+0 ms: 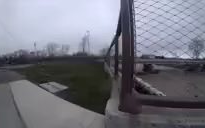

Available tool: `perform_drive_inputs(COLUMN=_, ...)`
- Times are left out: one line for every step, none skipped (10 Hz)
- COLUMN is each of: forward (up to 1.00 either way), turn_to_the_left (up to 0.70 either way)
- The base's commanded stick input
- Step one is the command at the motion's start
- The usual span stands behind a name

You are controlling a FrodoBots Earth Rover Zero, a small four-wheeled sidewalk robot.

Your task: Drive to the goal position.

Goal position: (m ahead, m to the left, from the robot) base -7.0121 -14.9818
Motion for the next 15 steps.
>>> perform_drive_inputs(forward=0.04, turn_to_the_left=0.00)
perform_drive_inputs(forward=0.04, turn_to_the_left=0.00)
perform_drive_inputs(forward=0.04, turn_to_the_left=0.00)
perform_drive_inputs(forward=0.04, turn_to_the_left=0.00)
perform_drive_inputs(forward=0.04, turn_to_the_left=0.00)
perform_drive_inputs(forward=0.04, turn_to_the_left=0.00)
perform_drive_inputs(forward=0.04, turn_to_the_left=0.00)
perform_drive_inputs(forward=0.04, turn_to_the_left=0.00)
perform_drive_inputs(forward=0.04, turn_to_the_left=0.00)
perform_drive_inputs(forward=0.04, turn_to_the_left=0.00)
perform_drive_inputs(forward=0.04, turn_to_the_left=0.00)
perform_drive_inputs(forward=0.04, turn_to_the_left=0.00)
perform_drive_inputs(forward=0.04, turn_to_the_left=0.00)
perform_drive_inputs(forward=0.04, turn_to_the_left=0.00)
perform_drive_inputs(forward=0.04, turn_to_the_left=0.00)
